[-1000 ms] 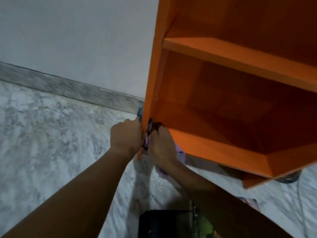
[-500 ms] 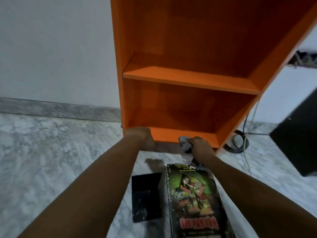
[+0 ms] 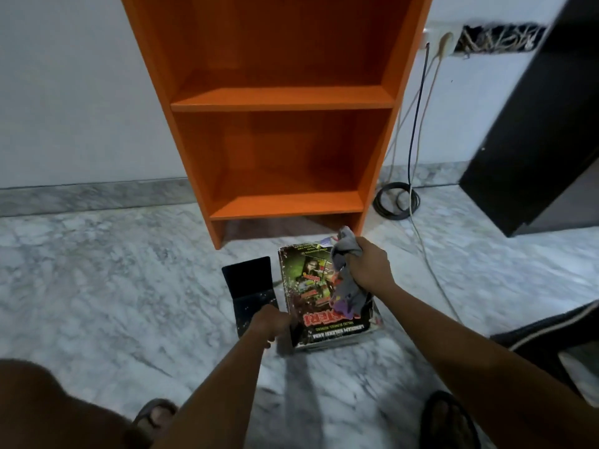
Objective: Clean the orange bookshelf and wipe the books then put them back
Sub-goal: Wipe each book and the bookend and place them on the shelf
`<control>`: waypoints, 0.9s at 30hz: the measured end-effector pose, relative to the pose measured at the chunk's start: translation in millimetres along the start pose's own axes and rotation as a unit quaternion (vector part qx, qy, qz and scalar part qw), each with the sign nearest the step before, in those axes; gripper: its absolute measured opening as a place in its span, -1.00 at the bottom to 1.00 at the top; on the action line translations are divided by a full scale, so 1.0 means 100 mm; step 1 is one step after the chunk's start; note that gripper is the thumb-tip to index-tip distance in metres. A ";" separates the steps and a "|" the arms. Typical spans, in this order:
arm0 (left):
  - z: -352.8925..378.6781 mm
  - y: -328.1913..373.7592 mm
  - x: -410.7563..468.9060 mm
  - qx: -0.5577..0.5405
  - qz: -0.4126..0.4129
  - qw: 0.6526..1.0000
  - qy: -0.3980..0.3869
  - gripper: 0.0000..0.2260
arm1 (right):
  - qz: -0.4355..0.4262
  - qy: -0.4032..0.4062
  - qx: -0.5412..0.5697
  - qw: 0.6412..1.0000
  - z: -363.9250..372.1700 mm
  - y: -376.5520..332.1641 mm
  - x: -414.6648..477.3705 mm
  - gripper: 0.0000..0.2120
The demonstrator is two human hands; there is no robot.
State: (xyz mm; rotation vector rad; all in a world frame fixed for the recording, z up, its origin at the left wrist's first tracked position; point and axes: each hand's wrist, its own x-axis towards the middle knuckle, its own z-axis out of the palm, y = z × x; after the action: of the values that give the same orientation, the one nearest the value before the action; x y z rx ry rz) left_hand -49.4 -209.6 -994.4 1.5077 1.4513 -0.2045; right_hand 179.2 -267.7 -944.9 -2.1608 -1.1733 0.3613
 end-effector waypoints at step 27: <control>-0.12 0.57 -0.25 -0.380 0.204 0.898 -0.090 -0.47 | -0.160 -0.069 0.178 0.969 0.58 -0.09 -0.72 -0.49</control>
State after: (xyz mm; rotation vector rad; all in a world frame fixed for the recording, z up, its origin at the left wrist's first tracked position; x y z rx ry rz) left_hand -15.1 -205.4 -941.5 1.0575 0.8703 0.4301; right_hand 103.0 -299.9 -987.4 -1.6295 -1.3914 0.5398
